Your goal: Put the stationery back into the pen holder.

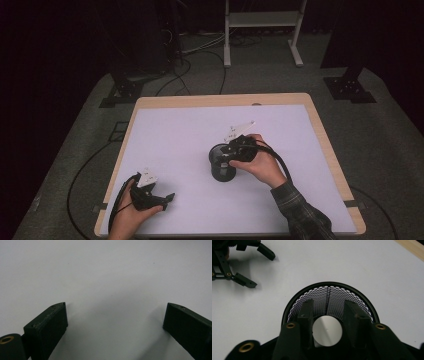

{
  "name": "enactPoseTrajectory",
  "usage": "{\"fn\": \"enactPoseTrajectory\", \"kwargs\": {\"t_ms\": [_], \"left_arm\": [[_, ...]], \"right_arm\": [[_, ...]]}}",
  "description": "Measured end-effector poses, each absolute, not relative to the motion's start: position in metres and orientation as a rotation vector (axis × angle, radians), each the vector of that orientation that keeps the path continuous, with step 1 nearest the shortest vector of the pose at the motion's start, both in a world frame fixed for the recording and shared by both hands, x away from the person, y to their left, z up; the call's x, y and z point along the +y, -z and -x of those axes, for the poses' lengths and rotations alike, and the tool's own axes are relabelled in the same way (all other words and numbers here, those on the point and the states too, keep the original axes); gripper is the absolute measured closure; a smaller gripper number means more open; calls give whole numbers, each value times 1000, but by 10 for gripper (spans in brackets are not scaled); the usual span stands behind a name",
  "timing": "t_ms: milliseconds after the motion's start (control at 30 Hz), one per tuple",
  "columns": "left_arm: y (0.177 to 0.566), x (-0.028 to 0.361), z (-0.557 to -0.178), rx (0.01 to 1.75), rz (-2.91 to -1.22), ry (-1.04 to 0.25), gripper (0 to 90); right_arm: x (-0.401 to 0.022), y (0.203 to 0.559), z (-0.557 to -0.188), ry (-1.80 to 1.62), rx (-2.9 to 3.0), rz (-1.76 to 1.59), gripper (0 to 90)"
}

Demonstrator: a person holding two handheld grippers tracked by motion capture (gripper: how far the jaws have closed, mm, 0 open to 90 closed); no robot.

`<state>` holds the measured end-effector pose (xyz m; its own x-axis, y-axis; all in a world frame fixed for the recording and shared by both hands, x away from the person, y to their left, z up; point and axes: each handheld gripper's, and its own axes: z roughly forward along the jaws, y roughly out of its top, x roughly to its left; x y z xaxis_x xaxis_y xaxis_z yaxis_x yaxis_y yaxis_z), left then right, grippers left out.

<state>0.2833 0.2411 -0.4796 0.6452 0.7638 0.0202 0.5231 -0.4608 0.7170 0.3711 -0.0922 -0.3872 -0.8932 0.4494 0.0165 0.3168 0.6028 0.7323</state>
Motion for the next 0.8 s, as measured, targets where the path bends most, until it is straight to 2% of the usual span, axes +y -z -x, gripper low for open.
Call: {"fn": "enactPoseTrajectory", "kwargs": {"t_ms": [267, 600, 800], "left_arm": [[480, 241, -283, 996, -2166, -448, 46], [480, 241, -283, 999, -2167, -445, 46], [480, 241, -283, 1000, -2168, -442, 46]], "right_arm": [[-104, 376, -368, -1202, 2616, -664, 511], [-133, 366, -362, -1244, 2558, -697, 333], [-154, 370, -352, -1248, 2534, -726, 287]]}}
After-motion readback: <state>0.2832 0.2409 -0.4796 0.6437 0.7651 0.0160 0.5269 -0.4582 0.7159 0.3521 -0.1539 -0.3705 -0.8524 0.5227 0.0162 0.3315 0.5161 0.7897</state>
